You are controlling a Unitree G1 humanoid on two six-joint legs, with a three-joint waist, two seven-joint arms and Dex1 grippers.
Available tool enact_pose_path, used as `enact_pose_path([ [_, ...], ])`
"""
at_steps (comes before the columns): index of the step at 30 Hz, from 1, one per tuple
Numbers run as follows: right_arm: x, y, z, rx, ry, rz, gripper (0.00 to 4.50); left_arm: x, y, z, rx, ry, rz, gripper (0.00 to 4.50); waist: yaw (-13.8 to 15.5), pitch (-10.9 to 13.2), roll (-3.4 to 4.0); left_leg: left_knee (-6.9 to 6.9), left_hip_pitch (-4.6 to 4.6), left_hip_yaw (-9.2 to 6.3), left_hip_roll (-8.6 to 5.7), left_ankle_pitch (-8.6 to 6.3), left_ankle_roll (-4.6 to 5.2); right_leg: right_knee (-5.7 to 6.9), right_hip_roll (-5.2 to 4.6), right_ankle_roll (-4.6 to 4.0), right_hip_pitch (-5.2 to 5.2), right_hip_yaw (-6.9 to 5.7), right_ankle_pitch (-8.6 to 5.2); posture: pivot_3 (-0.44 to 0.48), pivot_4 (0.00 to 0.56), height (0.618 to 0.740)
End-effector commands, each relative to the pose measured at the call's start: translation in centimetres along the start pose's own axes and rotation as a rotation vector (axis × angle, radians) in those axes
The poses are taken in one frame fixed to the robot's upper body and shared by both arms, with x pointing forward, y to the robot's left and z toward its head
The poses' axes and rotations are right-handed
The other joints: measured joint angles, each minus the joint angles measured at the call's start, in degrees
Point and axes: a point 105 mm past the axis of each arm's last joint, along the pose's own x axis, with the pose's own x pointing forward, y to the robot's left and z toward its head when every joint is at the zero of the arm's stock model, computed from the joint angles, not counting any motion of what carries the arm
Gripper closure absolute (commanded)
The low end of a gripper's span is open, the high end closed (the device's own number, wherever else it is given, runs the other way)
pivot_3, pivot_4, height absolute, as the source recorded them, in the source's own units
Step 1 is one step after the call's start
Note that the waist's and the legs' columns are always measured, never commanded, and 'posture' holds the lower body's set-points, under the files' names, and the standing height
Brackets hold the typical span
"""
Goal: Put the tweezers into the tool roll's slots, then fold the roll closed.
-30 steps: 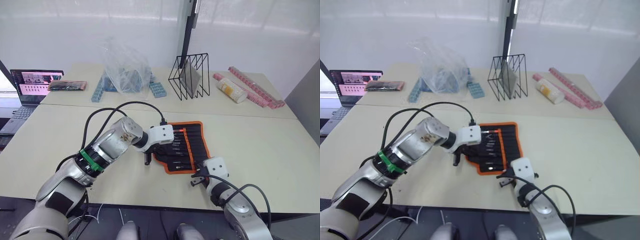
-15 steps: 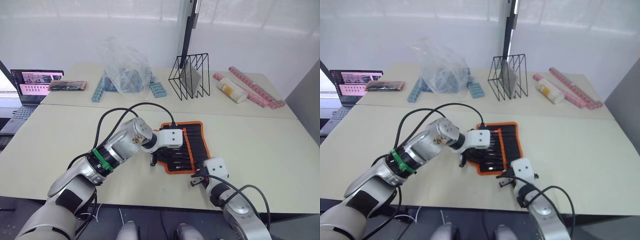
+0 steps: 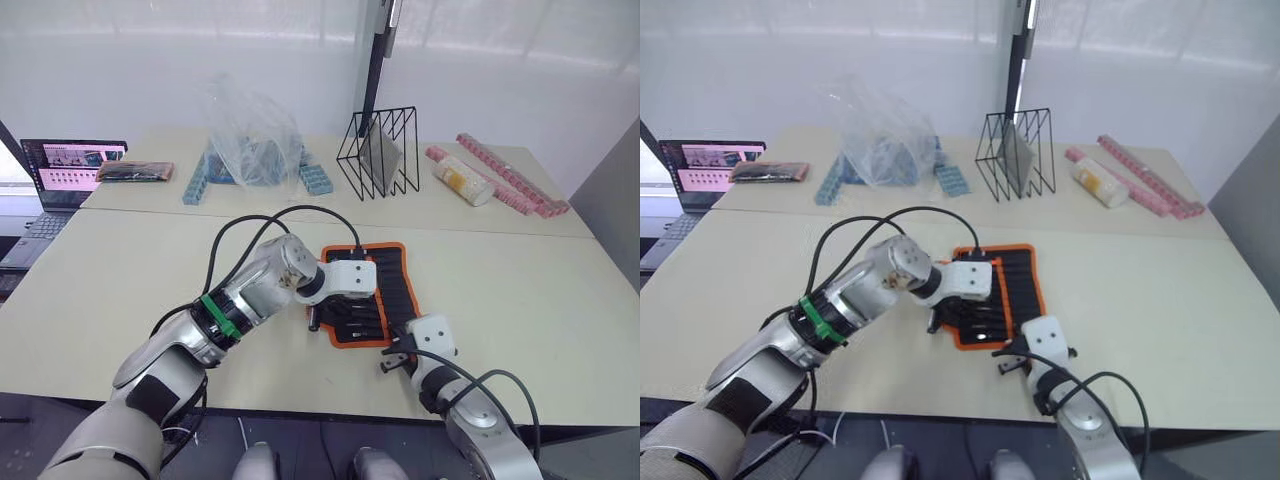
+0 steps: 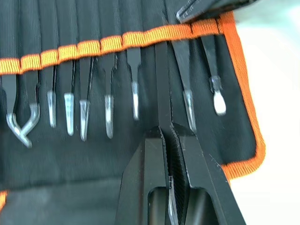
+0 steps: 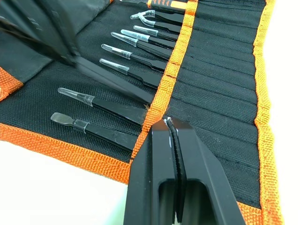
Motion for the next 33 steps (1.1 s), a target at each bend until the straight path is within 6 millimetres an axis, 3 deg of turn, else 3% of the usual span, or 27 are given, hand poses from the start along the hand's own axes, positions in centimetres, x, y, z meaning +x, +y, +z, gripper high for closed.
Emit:
enact_pose_path([
  [1,-0.3,1.2,-4.1,0.037,0.174,0.037,4.5,0.9,0.2,2.4,0.074,-0.034,0.0,4.48,0.0,0.0,0.0,0.0,0.0,0.0,0.0,0.0,0.0,0.0,0.0,0.0,0.0,0.0,0.0,0.0,0.15,0.684],
  [10,-0.3,1.4,-4.0,0.037,0.171,0.044,4.5,4.0,-0.8,4.4,0.075,-0.103,-0.016,4.48,0.21,-0.02,0.0,0.02,0.04,-0.01,-0.04,0.0,0.0,0.0,-0.01,0.01,0.1,0.01,0.0,0.0,0.15,0.684],
  [19,-0.3,1.4,-4.1,0.034,0.171,0.045,4.5,3.6,-0.2,3.7,0.084,-0.108,0.026,4.48,0.69,-0.04,-0.02,0.18,0.06,-0.06,-0.1,0.01,0.01,0.0,-0.04,0.06,0.24,0.02,0.01,0.0,0.15,0.684],
  [27,-0.1,1.3,-4.0,0.026,0.171,0.053,4.5,0.4,0.8,3.5,0.097,-0.133,0.07,1.94,-0.08,-0.04,0.0,0.12,0.02,-0.08,-0.07,0.01,0.01,0.03,0.0,0.05,0.16,0.02,0.01,0.0,0.15,0.684],
  [33,0.2,1.1,-3.9,0.016,0.17,0.065,4.5,-3.4,1.6,2.8,0.025,-0.181,0.133,0.02,-0.58,-0.02,0.04,0.11,0.03,-0.08,-0.02,0.01,0.01,0.09,0.05,0.04,0.11,0.05,0.01,0.0,0.15,0.684],
])
